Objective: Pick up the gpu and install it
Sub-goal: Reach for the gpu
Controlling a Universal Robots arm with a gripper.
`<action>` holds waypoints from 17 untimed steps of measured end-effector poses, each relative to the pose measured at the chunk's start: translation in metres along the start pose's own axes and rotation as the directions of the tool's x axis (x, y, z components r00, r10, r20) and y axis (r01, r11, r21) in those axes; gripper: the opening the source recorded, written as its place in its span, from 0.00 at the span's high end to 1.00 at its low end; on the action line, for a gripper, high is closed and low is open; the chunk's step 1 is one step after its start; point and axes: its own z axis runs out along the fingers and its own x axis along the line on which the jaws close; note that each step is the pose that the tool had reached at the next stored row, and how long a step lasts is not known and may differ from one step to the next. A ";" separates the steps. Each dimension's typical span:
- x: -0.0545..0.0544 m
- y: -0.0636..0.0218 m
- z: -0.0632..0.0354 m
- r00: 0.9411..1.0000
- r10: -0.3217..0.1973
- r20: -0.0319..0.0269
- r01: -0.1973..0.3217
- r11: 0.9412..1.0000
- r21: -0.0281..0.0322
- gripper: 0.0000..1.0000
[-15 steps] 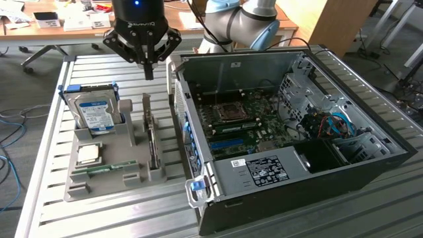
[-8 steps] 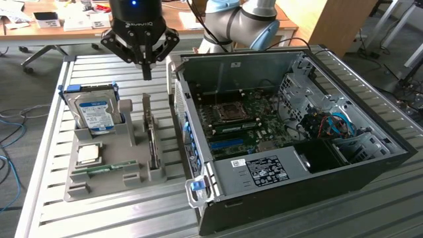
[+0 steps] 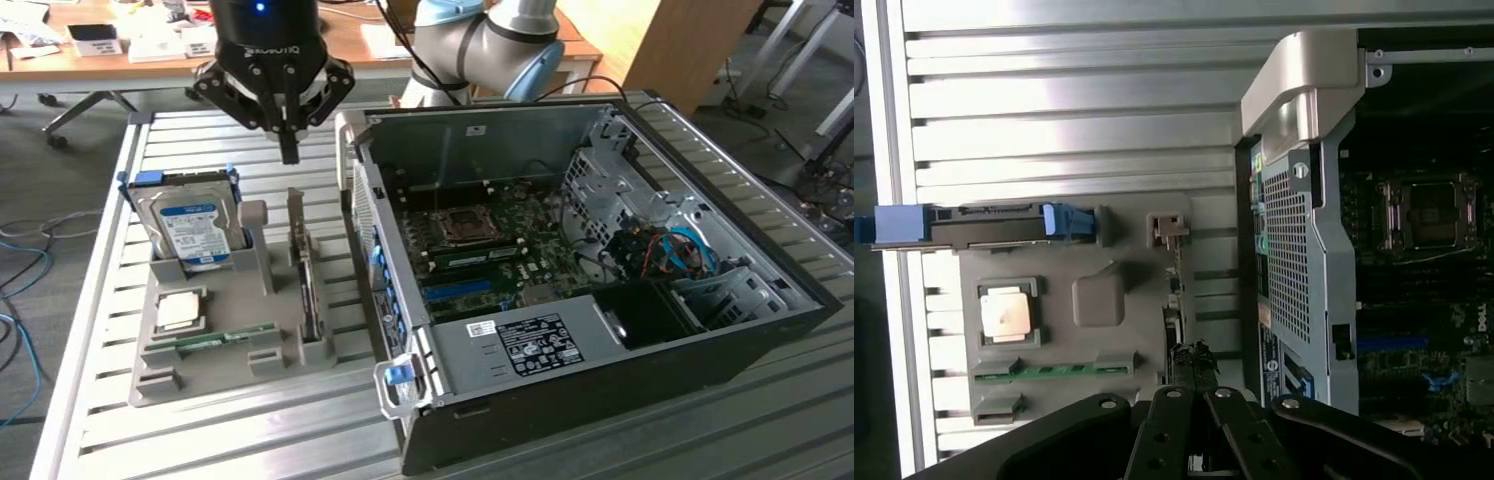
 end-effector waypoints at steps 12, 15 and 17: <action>0.002 -0.0284 -0.0011 1.000 0.000 0.000 0.000 1.000 0.000 0.89; 0.002 -0.0342 -0.0012 1.000 0.000 0.000 0.000 1.000 0.000 0.89; 0.002 -0.0380 -0.0012 1.000 0.000 0.000 0.000 1.000 0.000 0.89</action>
